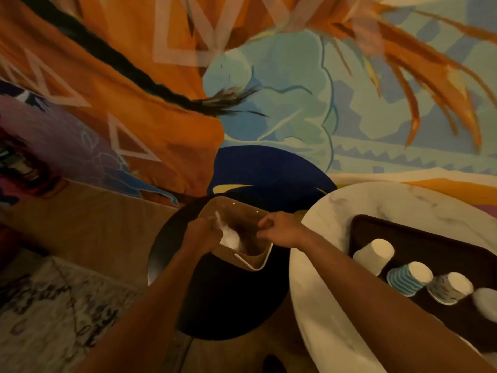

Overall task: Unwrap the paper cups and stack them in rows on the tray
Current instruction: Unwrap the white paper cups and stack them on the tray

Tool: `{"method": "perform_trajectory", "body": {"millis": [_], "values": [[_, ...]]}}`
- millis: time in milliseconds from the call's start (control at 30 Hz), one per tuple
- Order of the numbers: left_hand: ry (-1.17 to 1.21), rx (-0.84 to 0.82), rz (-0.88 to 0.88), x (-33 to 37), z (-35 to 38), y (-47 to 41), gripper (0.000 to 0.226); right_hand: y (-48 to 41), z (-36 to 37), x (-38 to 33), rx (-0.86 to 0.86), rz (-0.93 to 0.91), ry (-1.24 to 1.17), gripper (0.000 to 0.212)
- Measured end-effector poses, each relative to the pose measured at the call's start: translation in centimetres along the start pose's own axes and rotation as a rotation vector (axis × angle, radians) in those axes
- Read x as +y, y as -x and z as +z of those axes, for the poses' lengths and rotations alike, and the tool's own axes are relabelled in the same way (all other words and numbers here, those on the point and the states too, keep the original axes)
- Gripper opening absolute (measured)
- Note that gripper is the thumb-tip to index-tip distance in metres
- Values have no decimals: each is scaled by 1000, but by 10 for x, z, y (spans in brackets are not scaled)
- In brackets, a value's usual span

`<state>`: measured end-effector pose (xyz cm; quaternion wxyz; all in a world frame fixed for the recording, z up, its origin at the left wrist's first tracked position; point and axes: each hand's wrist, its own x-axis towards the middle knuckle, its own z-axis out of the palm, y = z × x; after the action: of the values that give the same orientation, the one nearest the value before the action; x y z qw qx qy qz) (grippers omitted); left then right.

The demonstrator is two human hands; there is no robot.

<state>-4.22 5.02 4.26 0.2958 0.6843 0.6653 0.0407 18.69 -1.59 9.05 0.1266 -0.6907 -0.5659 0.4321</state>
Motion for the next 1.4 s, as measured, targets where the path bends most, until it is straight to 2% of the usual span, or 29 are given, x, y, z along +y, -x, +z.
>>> {"method": "perform_trajectory", "body": {"millis": [167,300,467,567,667,800,900,1033,1133,1233,1300,1400], "values": [[-28,-114,29,3,12,-30,46,-29,2,3,-34,2,24,34],[-139,-175,91,1,17,-60,58,-48,10,6,-42,4,63,28],[-302,-403,149,-17,24,-95,97,-63,25,5,-51,80,22,29],[-337,-498,174,-17,26,-108,105,-71,37,3,-45,130,-27,32],[-328,-600,96,-19,33,-123,114,-78,50,0,-42,177,-42,36],[-373,-547,164,-19,43,-132,99,-85,68,-7,-44,207,-40,34],[-363,-584,166,-23,49,-142,96,-88,81,-11,-63,191,-29,32],[-365,-577,149,-23,49,-149,63,-91,89,-9,-70,224,-31,36],[-370,-564,173,-25,51,-150,48,-94,93,-5,-79,272,-44,41],[-355,-477,185,-25,52,-152,32,-95,95,-2,-72,306,-47,45],[-366,-465,189,-22,46,-149,36,-96,96,-2,-66,322,-57,46],[-372,-547,227,-19,40,-147,53,-96,95,-1,-75,338,-65,49]]}}
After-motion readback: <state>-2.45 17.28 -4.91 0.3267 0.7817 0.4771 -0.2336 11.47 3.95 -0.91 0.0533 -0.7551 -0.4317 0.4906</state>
